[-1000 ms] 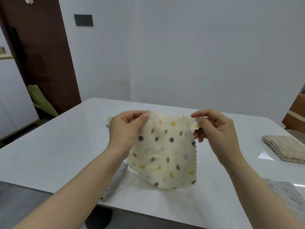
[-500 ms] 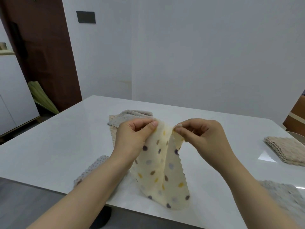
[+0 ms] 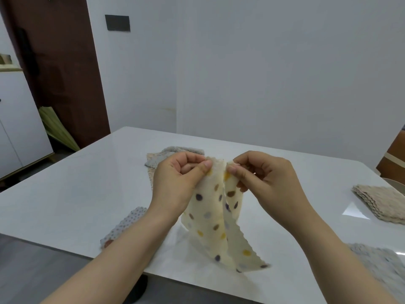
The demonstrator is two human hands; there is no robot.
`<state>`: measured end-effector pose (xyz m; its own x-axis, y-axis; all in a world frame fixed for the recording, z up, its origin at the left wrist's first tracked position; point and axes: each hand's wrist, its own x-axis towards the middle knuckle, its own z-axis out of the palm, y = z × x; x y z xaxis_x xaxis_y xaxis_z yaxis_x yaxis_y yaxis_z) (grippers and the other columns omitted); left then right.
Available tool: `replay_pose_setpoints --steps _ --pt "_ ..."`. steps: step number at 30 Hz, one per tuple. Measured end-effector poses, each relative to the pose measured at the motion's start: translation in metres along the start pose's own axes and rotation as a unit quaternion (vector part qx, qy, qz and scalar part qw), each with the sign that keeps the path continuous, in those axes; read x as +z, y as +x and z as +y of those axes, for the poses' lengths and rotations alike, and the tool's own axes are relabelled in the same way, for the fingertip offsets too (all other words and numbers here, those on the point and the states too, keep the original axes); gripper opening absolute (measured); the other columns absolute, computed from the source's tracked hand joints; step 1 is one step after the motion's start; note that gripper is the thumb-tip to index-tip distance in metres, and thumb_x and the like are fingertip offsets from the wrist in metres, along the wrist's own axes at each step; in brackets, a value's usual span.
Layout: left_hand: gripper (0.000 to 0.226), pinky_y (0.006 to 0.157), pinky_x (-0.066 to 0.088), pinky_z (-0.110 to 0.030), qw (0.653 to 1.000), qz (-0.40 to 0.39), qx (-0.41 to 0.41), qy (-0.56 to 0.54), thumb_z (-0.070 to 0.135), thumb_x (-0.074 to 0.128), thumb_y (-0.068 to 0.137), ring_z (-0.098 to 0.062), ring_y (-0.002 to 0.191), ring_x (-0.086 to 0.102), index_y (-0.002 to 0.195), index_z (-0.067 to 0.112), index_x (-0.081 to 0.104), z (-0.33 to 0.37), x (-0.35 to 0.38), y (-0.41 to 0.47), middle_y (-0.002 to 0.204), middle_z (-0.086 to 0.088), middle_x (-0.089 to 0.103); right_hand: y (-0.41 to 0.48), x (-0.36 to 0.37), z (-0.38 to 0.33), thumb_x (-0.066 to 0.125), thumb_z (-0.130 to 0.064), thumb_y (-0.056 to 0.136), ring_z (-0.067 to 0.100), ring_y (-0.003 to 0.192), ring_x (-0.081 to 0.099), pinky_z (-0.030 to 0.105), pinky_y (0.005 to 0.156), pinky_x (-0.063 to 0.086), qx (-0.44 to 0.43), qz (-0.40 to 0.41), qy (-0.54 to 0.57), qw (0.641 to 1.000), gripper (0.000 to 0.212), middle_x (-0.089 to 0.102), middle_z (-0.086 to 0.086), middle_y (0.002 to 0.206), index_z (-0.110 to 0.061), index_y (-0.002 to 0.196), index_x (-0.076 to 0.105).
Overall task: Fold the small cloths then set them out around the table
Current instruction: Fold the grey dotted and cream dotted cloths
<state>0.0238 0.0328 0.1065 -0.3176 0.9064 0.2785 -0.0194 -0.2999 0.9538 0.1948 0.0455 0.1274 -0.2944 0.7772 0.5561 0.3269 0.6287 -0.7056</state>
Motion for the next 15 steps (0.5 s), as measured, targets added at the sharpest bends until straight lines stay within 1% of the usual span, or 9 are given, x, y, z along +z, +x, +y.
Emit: replay_pose_setpoints --steps 2,3,6,9,12,15 --pt "0.009 0.078 0.057 -0.035 1.000 0.001 0.002 0.004 0.014 0.074 0.079 -0.018 0.077 0.070 0.085 0.009 0.071 0.000 -0.002 -0.001 0.078 -0.005 0.075 -0.001 0.002 -0.002 0.065 -0.013 0.090 0.012 0.063 0.066 0.027 0.064 0.054 0.002 -0.021 0.014 1.000 0.007 0.069 -0.003 0.071 -0.013 0.084 0.070" --pt "0.006 0.077 0.057 -0.034 1.000 0.001 0.007 0.013 0.014 0.074 0.079 -0.019 0.079 0.070 0.084 0.010 0.072 0.001 -0.002 -0.002 0.080 -0.002 0.075 -0.001 0.003 -0.003 0.065 -0.012 0.090 0.013 0.065 0.068 0.026 0.066 0.055 0.004 -0.027 0.020 0.999 0.006 0.069 -0.003 0.073 -0.013 0.086 0.069" --pt "0.004 0.072 0.055 -0.026 0.999 0.004 0.018 0.031 0.015 0.071 0.082 -0.011 0.075 0.068 0.083 0.012 0.073 0.003 -0.005 -0.003 0.078 0.004 0.073 -0.001 0.007 -0.005 0.068 -0.010 0.087 0.014 0.062 0.068 0.028 0.066 0.056 0.017 -0.019 0.030 0.999 0.006 0.070 0.002 0.070 -0.013 0.082 0.068" --pt "0.005 0.073 0.056 -0.029 1.000 0.002 0.009 0.030 0.015 0.069 0.084 -0.008 0.071 0.065 0.085 0.013 0.073 0.003 -0.008 -0.005 0.075 0.003 0.072 0.000 0.011 -0.007 0.071 -0.011 0.084 0.016 0.059 0.064 0.035 0.063 0.057 0.019 -0.001 0.026 0.999 0.009 0.068 0.001 0.066 -0.015 0.076 0.070" --pt "0.007 0.070 0.057 -0.026 1.000 -0.006 -0.013 0.016 0.014 0.067 0.086 -0.007 0.062 0.061 0.088 0.011 0.072 0.003 -0.011 -0.008 0.069 0.003 0.068 -0.001 0.016 -0.008 0.071 -0.012 0.084 0.012 0.061 0.061 0.035 0.062 0.055 0.021 0.009 0.023 0.999 0.011 0.069 -0.006 0.071 -0.018 0.075 0.072" --pt "0.007 0.069 0.059 -0.023 0.999 0.002 -0.031 -0.009 0.010 0.066 0.086 -0.008 0.061 0.064 0.088 0.007 0.071 0.003 -0.014 -0.011 0.065 0.002 0.068 -0.001 0.019 -0.007 0.072 -0.013 0.083 0.012 0.064 0.061 0.036 0.064 0.056 0.025 0.018 0.021 0.999 0.010 0.069 -0.007 0.077 -0.020 0.076 0.074"
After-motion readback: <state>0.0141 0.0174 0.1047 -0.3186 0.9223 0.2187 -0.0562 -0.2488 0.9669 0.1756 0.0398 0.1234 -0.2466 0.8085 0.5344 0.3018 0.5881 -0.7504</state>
